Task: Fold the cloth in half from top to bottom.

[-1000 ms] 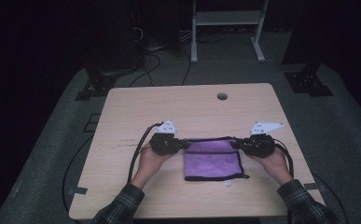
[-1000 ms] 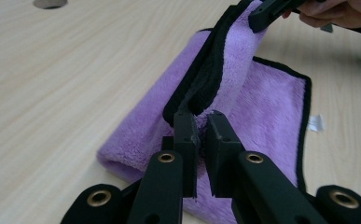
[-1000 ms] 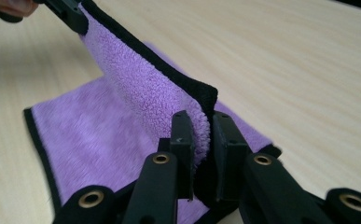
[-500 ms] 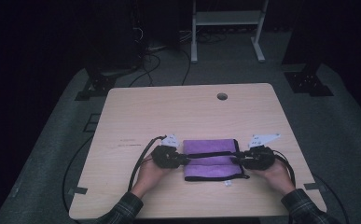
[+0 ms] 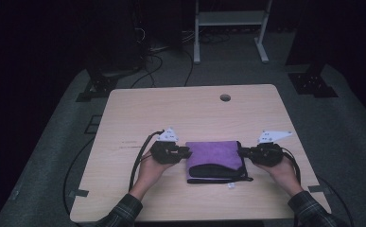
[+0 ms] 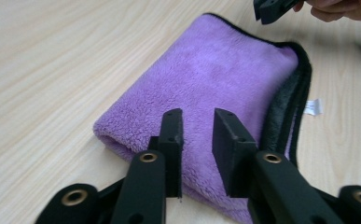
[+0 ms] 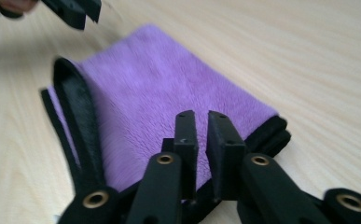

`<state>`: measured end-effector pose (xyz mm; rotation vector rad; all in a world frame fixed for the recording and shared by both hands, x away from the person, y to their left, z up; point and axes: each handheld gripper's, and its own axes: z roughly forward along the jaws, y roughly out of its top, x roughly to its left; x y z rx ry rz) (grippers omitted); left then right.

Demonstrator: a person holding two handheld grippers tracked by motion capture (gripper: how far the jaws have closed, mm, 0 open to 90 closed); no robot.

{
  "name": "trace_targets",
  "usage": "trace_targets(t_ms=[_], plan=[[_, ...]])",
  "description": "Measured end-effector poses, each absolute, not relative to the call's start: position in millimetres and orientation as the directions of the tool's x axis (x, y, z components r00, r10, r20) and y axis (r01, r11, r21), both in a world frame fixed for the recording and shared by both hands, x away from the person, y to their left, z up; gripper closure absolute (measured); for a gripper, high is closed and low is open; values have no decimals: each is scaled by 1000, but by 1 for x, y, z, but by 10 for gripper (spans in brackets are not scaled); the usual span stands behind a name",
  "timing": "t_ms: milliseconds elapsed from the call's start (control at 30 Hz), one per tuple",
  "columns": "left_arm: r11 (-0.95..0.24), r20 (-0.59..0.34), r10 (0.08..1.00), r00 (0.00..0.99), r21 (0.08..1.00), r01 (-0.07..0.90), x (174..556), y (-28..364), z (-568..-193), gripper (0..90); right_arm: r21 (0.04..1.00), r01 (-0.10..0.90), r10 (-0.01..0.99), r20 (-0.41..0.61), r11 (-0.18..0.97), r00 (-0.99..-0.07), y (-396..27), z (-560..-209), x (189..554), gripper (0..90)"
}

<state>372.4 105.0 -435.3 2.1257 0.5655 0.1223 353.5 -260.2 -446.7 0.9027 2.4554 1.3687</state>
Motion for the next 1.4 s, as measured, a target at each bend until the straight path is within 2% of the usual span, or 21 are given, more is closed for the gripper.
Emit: trace_targets(t_ms=[167, 367, 533, 633, 667, 733, 800, 833, 867, 900, 1033, 1100, 1400], plan=[[-517, -143, 416, 898, 775, 363, 370, 96, -447, 744, 796, 420, 560, 125, 436, -819, -252, -452, 353, 836], [-579, -157, 376, 913, 730, 364, 349, 94, -456, 755, 768, 409, 508, 128, 493, -852, -247, -457, 337, 836], [-589, -173, 375, 911, 714, 378, 337, 98, -464, 765, 717, 382, 481, 74, 583, -873, -242, -465, 319, 842], [-595, -155, 375, 914, 716, 365, 333, 97, -462, 756, 710, 377, 486, 56, 595, -872, -241, -466, 313, 838], [-591, -157, 373, 914, 720, 365, 333, 97, -461, 738, 710, 377, 488, 54, 595, -871, -241, -465, 313, 820], [-582, -150, 377, 914, 729, 360, 333, 98, -458, 707, 721, 377, 499, 50, 582, -865, -242, -464, 314, 728], [-570, -142, 393, 908, 737, 362, 333, 101, -454, 635, 737, 386, 517, 59, 555, -854, -246, -462, 315, 631], [-570, -142, 393, 908, 737, 362, 333, 101, -454, 603, 737, 386, 517, 59, 555, -854, -246, -462, 315, 631], [-557, -143, 408, 902, 744, 370, 334, 103, -453, 603, 746, 390, 539, 50, 540, -841, -248, -461, 315, 582], [-547, -134, 431, 892, 747, 377, 334, 107, -450, 520, 761, 402, 573, 48, 510, -818, -253, -459, 317, 501], [-538, -107, 470, 876, 752, 381, 335, 118, -447, 328, 783, 430, 659, 34, 450, -752, -265, -457, 322, 339], [-536, -91, 487, 869, 754, 379, 335, 124, -446, 264, 787, 456, 688, 56, 415, -723, -272, -457, 324, 269], [-512, -50, 568, 821, 760, 400, 331, 156, -443, 87, 805, 516, 793, 98, 292, -601, -297, -456, 326, 151]])
